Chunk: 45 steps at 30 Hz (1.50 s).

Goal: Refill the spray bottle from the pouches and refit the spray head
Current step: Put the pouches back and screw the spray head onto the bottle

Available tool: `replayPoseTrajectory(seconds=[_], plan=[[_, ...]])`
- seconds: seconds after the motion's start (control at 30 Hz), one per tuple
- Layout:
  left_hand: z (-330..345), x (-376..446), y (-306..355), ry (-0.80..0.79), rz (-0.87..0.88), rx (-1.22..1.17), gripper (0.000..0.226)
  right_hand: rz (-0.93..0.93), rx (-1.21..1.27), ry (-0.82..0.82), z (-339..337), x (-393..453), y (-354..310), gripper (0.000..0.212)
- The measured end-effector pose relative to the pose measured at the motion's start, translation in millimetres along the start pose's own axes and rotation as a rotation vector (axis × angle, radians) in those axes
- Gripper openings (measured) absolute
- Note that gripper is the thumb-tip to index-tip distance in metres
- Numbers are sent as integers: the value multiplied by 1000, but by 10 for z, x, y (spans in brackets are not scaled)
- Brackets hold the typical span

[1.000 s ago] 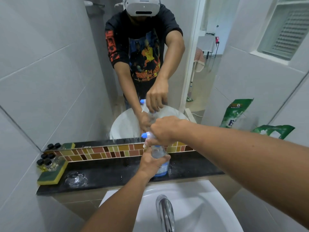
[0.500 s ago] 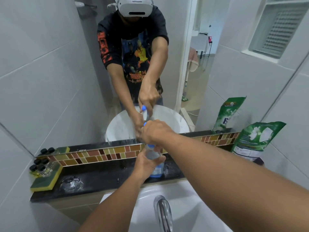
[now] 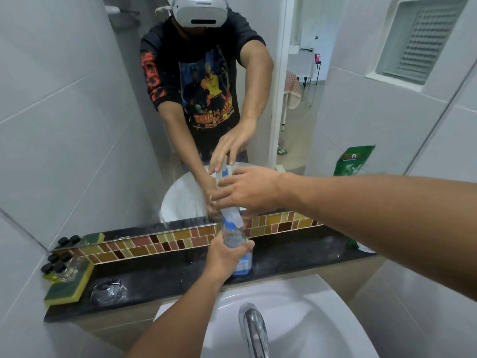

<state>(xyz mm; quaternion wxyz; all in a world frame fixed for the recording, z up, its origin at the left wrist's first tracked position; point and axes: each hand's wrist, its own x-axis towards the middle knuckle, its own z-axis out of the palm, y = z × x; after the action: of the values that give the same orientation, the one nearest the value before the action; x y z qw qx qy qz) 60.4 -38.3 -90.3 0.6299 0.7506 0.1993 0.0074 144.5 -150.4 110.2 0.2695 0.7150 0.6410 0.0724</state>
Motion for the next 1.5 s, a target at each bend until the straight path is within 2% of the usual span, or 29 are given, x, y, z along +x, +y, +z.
replayPoseTrajectory(seconds=[0.13,0.2,0.33,0.47,0.7,1.0,1.5], plan=[[-5,-9,-29,-3,-9,-48,48,-33,93,70,-7,-20,14,55],[4,-11,-44,5,-10,-72,48,-1,195,136,32,-61,18,55],[21,-10,-43,14,28,-58,41,194,353,136,205,-52,-80,58],[58,-35,-40,58,46,-66,37,331,510,175,349,-61,-219,51],[105,-70,-2,101,31,-77,44,451,452,89,309,-16,-298,65],[175,-119,9,181,40,-87,54,575,490,186,424,-43,-444,44],[250,-178,60,300,63,-6,57,652,439,208,440,-15,-512,53]])
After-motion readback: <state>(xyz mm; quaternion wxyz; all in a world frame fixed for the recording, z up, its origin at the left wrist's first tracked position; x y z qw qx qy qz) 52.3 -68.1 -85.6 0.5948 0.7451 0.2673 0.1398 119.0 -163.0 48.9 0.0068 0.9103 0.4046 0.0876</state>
